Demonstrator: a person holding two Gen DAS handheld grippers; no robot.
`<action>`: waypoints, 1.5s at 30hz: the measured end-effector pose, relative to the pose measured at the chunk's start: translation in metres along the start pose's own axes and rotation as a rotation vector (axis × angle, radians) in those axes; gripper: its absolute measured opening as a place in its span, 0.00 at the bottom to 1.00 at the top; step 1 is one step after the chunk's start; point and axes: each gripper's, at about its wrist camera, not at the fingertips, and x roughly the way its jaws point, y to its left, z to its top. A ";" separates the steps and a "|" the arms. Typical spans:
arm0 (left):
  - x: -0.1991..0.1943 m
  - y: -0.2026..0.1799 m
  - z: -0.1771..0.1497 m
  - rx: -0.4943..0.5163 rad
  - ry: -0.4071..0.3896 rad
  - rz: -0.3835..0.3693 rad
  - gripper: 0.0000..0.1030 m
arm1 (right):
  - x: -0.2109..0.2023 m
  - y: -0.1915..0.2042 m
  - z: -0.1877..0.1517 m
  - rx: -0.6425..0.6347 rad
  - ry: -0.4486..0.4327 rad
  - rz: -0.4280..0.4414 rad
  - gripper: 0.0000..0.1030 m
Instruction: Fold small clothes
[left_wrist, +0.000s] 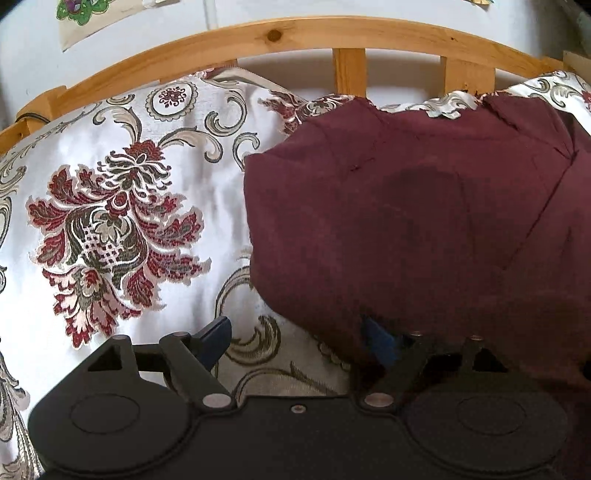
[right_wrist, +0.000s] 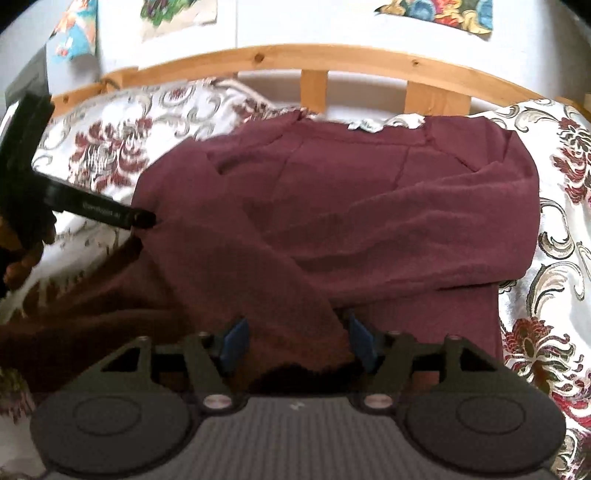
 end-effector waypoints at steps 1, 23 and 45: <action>-0.002 0.001 0.000 0.002 -0.001 -0.003 0.80 | 0.000 0.002 -0.001 -0.010 0.008 -0.002 0.66; 0.017 -0.072 0.075 0.582 -0.012 -0.280 0.81 | -0.013 -0.016 0.002 0.082 -0.093 0.023 0.81; 0.022 -0.096 0.058 0.709 -0.017 -0.272 0.10 | -0.008 -0.016 0.000 0.113 -0.067 0.055 0.81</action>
